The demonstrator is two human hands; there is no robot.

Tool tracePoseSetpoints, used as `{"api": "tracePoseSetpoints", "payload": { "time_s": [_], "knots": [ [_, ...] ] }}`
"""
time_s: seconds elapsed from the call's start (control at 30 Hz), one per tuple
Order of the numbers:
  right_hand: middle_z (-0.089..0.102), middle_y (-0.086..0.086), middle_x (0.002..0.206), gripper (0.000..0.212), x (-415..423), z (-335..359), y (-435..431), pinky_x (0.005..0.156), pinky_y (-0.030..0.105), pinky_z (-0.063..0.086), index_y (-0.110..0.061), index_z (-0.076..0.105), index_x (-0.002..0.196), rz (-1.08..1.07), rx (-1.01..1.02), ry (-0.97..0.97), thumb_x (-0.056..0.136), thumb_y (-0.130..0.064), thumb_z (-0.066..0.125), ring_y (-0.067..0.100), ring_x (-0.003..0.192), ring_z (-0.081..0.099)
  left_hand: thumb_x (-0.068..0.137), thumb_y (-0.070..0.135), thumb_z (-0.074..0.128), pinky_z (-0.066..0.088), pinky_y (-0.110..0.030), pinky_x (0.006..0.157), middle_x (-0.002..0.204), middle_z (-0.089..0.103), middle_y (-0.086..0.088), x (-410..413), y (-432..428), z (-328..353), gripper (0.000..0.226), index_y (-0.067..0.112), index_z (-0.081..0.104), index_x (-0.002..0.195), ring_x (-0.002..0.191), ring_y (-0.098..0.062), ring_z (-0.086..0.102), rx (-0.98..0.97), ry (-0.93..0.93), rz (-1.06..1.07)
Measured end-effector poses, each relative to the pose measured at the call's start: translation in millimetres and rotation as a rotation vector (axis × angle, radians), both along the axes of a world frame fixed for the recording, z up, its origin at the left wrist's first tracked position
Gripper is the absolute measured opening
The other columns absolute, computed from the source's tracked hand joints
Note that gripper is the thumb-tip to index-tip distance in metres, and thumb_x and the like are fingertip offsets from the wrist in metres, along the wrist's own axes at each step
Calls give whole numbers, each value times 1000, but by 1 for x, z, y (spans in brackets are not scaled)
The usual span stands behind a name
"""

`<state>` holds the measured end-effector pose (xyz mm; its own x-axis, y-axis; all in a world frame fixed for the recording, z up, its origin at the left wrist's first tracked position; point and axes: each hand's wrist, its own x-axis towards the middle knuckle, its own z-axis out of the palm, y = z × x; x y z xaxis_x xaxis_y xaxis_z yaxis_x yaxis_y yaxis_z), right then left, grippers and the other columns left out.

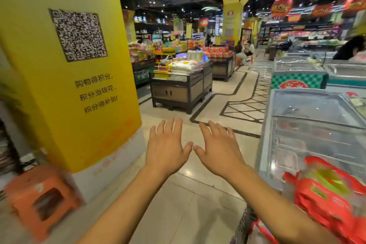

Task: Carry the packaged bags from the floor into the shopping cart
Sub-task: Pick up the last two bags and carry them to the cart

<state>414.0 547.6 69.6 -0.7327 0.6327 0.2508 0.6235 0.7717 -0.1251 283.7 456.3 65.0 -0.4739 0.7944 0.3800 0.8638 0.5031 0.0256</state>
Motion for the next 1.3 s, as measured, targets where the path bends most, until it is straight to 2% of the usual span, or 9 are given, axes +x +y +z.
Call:
{"api": "tracePoseSetpoints", "payload": {
  "time_s": [0.3, 0.53, 0.73, 0.87, 1.0, 1.3],
  "knots": [
    [14, 8, 170, 71, -164, 6, -93, 126, 51, 9, -26, 13, 162, 302, 35, -30, 103, -58, 36, 28, 156, 13, 100, 63, 38, 18, -49, 124, 171, 15, -6, -133, -130, 6, 80, 22, 11, 163, 156, -30, 17, 31, -8, 290],
    [19, 8, 168, 73, -271, 8, -194, 124, 49, 13, -23, 16, 162, 552, 84, -4, 102, -57, 40, 26, 155, 15, 98, 63, 43, 20, -49, 123, 168, 24, -8, -202, -254, 7, 82, 20, 18, 163, 153, -32, 23, 41, -5, 519],
    [17, 9, 169, 75, -333, 7, -296, 124, 48, 13, -23, 14, 162, 771, 75, -20, 101, -58, 41, 26, 156, 15, 90, 63, 31, 20, -49, 121, 167, 27, -7, -222, -366, 6, 84, 20, 21, 162, 152, -31, 25, 26, -23, 755],
    [21, 7, 167, 72, -358, 3, -365, 123, 48, 15, -23, 19, 160, 939, 70, -33, 101, -54, 43, 26, 154, 18, 97, 59, 42, 18, -50, 124, 169, 21, -6, -225, -434, 0, 79, 21, 17, 162, 154, -30, 20, 39, -52, 926],
    [24, 7, 166, 71, -384, -7, -432, 122, 47, 18, -23, 19, 159, 1124, 72, -42, 100, -54, 44, 25, 153, 19, 99, 58, 42, 17, -46, 124, 170, 18, -6, -220, -499, -8, 79, 20, 14, 163, 154, -29, 18, 32, -53, 1084],
    [13, 7, 170, 72, -441, -22, -575, 126, 50, 8, -26, 13, 162, 1458, 17, -103, 103, -57, 39, 27, 156, 13, 102, 63, 35, 10, -50, 127, 172, 5, -4, -225, -624, -23, 79, 25, 5, 164, 158, -29, 8, 33, -143, 1464]
  ]
}}
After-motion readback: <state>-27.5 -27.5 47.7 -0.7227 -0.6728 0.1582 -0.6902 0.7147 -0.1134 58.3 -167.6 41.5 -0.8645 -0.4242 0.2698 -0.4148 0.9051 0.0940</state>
